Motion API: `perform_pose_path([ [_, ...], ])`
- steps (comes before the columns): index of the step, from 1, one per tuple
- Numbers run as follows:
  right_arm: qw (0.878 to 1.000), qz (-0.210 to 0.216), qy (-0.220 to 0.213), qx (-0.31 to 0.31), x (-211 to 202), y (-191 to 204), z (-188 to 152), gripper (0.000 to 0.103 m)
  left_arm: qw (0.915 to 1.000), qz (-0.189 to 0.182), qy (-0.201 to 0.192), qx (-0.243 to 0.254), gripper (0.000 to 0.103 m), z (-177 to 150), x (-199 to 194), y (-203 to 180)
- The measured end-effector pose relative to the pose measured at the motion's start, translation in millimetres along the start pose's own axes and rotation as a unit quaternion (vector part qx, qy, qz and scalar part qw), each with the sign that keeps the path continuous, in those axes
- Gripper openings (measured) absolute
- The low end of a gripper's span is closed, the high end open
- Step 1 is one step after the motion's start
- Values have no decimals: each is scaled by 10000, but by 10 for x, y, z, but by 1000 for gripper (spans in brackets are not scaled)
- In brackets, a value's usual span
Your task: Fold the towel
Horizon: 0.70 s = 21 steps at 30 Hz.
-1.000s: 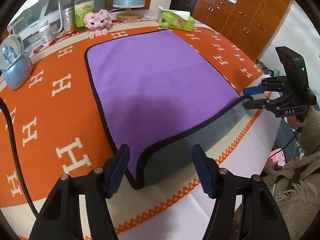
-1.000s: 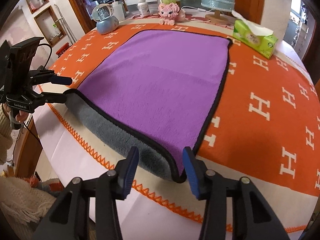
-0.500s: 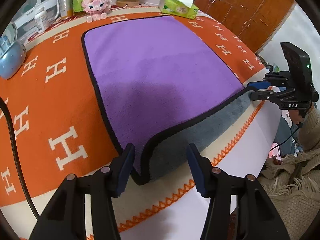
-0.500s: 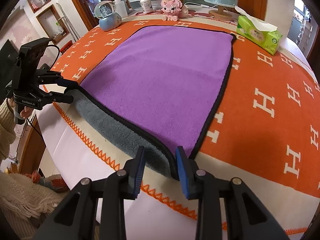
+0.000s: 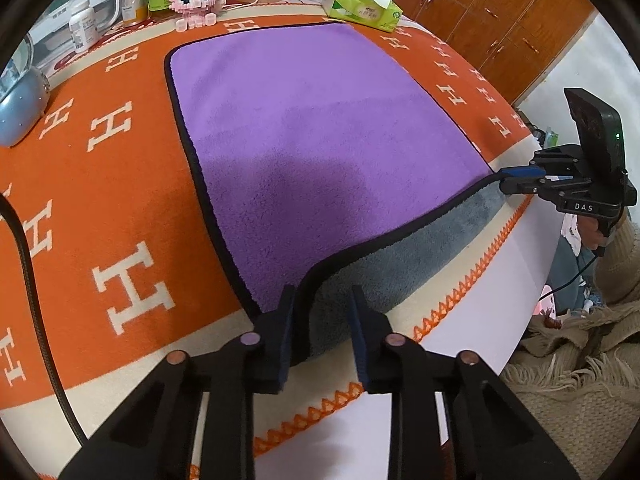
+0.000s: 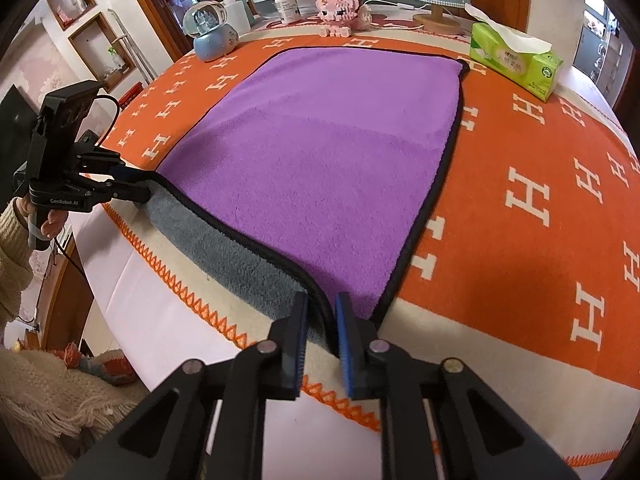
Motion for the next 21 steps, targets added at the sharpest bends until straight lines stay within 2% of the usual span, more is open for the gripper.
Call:
perform_pose_path([
  [5,9999,-130,-10,-31,-4,21,7,6,9999,87,-30,49,14,-23,-23,-22],
  [12,9992,-360,-154,15,-85,39,67,5,9989,460,-95,88,8,-28,-83,-52],
  [21,9936,-943,-611,113,-256,-19,383,5,9933,1032,-514,6,8,301,-277,-41],
])
Point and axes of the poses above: each gripper's, at about its wrist camera, not at the fingertips, and x roughly the way its jaws point, y to its left, z to its top, the point moved 4 cm from there along x, roughly the way its jaws point, and after that the axes turned 1 degree about -z, right-handed, at the moved point
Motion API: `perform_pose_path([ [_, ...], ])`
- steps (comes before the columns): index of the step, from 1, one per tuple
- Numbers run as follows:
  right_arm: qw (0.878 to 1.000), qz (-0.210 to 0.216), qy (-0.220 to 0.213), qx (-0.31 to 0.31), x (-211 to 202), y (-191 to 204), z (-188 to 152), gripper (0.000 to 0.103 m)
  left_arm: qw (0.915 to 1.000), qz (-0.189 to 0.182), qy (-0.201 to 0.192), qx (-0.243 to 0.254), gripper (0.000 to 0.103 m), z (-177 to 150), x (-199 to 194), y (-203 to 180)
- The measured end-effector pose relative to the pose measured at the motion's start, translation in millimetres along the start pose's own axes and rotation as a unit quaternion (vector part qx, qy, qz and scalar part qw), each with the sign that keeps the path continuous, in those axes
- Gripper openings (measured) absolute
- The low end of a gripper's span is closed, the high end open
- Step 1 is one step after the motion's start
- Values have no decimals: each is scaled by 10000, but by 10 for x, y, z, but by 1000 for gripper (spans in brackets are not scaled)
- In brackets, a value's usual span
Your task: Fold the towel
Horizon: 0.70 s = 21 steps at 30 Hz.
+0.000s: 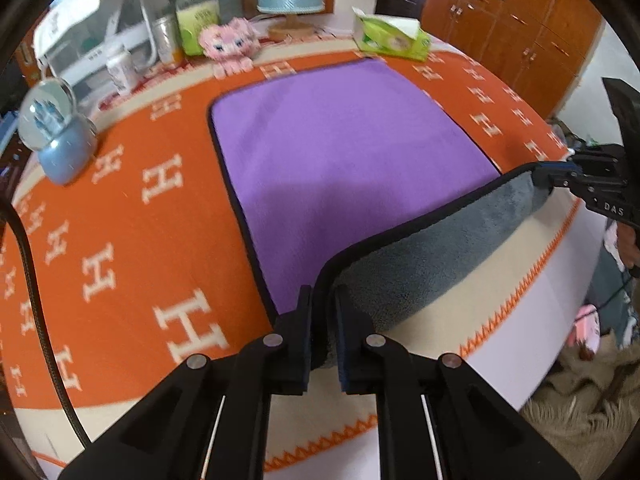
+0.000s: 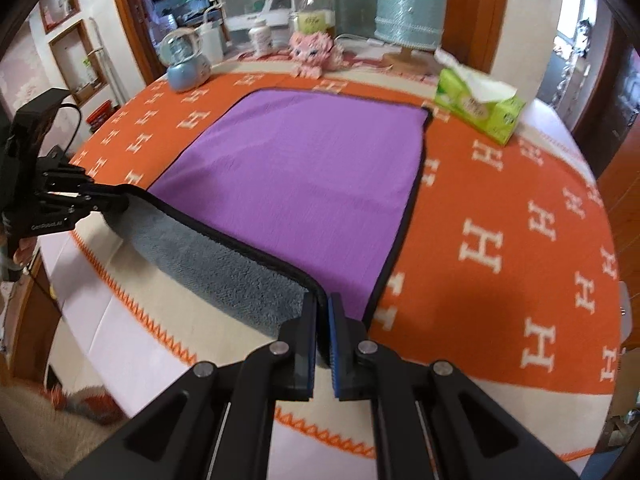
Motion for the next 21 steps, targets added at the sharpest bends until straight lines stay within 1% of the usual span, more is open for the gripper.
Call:
perform_pose_path([
  [4,9994,-238,-202,114,-22,-73,217,5,9994,232,-208,-158,8,219,-63,111],
  [11,9959,-594,-612,311,-64,-266,751,5,9960,557,-608,-341,8,721,-128,342],
  [14,9939,-772,-720,335,-28,-356,982,5,9940,713,-743,-381,8,935,-158,427],
  [18,9918,-896,-792,445,48,-473,1235,5,9904,868,-939,-518,8,1241,-189,566],
  [21,9902,-1006,-845,476,93,-514,1372,5,9882,961,-1036,-598,8,1419,-170,646],
])
Point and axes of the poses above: each gripper's, at about its wrist camera, not at the fingertips, and x roughly the way its jaws point, y to its left, z to its top, the point moved 4 cm from there along x, roughly the way its jaws point, and after that the axes turned 1 degree about -z, right-handed, at the moved point
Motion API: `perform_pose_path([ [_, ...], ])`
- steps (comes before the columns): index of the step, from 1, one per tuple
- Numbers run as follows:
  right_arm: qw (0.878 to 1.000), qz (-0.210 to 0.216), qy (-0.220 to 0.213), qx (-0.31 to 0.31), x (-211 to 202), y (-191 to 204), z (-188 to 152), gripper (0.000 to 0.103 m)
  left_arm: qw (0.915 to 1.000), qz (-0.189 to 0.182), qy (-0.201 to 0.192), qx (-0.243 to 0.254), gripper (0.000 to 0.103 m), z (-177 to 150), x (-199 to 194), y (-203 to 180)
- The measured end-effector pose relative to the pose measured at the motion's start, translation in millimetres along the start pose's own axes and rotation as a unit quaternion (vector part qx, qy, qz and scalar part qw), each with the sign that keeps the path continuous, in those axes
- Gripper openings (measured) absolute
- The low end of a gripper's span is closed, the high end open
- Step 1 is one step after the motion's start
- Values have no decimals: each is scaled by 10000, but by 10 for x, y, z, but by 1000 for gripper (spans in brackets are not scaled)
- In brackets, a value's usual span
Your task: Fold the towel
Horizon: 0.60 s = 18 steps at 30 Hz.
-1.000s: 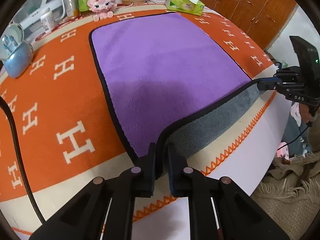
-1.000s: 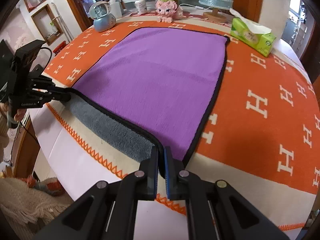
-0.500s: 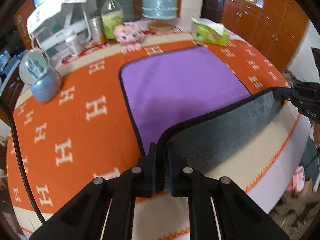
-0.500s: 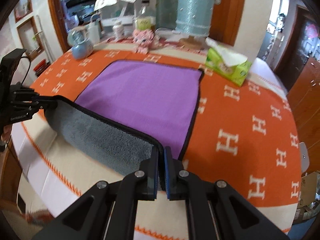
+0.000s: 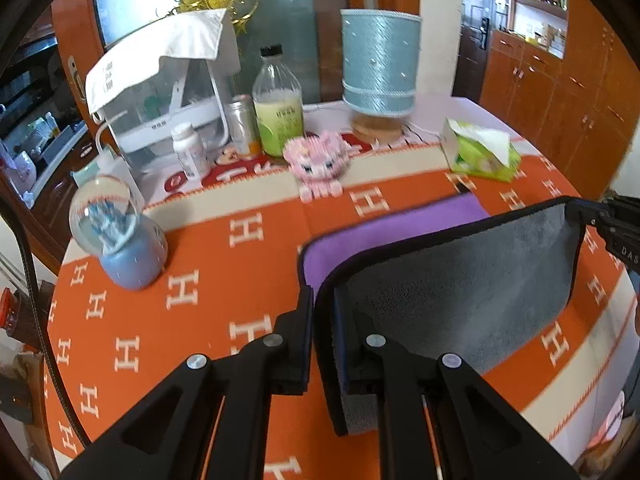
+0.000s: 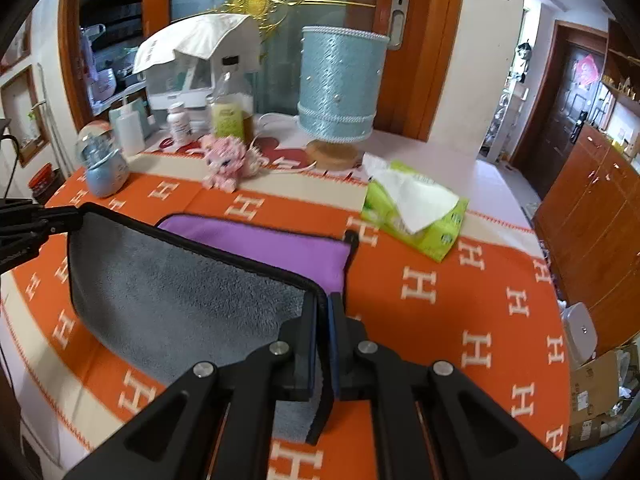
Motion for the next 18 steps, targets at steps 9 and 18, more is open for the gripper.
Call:
perform_pose_path([
  [9,9998,-146,71,130,380,-43,351,5,9990,256,141,-341,8,295,481,162],
  [18,9979,-230,533,278,1027,-54,315,5,9954,511,524,-622,8,268,1122,241],
])
Point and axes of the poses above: each gripper's, at about its wrist camera, not at the fingertips, and x roughly the way its jaws point, y to its left, z to its top, the point moved 4 cm from there along x, roughly the way its jaws point, and after that the axes turned 1 degree about -z, right-handed, at the moved point
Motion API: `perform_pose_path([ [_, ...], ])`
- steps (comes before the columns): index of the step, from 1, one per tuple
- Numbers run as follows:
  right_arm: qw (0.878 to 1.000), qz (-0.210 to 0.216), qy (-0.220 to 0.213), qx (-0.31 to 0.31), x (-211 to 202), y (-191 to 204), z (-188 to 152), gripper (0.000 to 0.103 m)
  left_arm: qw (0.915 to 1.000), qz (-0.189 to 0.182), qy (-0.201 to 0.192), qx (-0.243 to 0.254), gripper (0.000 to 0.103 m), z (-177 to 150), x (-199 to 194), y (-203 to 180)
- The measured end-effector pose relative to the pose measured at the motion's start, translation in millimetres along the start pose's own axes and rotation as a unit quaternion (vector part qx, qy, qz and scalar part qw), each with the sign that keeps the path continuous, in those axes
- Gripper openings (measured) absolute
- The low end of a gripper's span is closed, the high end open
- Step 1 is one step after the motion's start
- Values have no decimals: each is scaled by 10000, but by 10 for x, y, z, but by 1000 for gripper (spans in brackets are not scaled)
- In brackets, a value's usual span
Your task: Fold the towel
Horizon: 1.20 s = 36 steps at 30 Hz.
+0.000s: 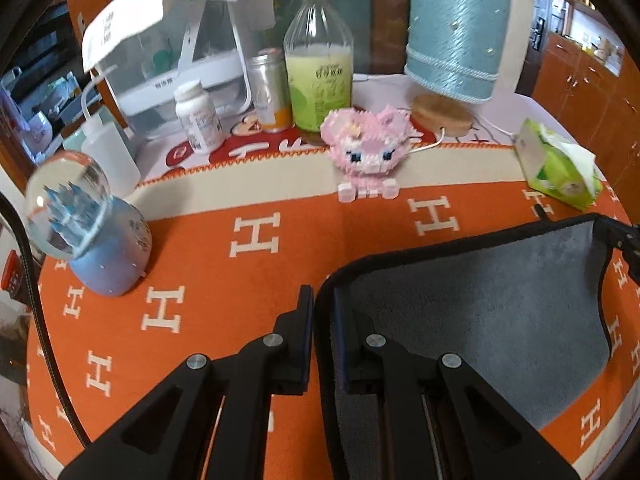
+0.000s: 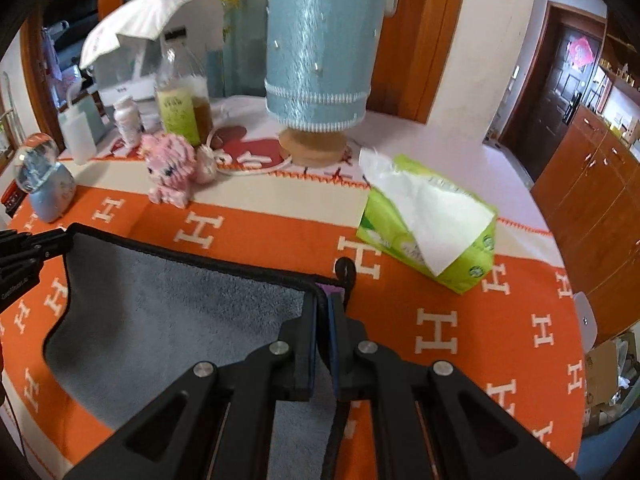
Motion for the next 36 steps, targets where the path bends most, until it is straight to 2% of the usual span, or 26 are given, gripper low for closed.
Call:
perform_pose_path([
  [8,9995,-202,110,215,281,-83,54,5,9993,317,31,-183,8,94,218,49],
  [11,9989,-100,217,404,419,-146,64,5,9985,307,221,-398,8,110,328,110],
  [17,9985,-322,387,198,586,-76,51,6,9965,473,423,-542,8,34,515,155],
  [20,9973,-503,476,229,585,-105,38,21,9962,500,437,-558,8,11,523,169],
  [22,9974,-395,499,325,549,-131,40,39,9963,486,427,-560,8,11,500,179],
  [24,9976,-193,503,430,493,-146,55,46,9967,450,279,-610,12,30,457,186],
  [29,9974,28,446,570,292,-159,101,47,9959,365,53,-827,47,89,235,198],
  [36,9963,196,425,727,-114,-117,60,47,9976,138,-230,-644,73,141,-273,0],
])
Point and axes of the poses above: each gripper's, at about its wrist camera, not at the fingertips, and x roughly the way its jaws point, y to its left, z to its top, the point moved 4 cm from there along x, roughly the way its jaws point, and after that the axes turned 1 degree about -z, right-handed, at the moved point
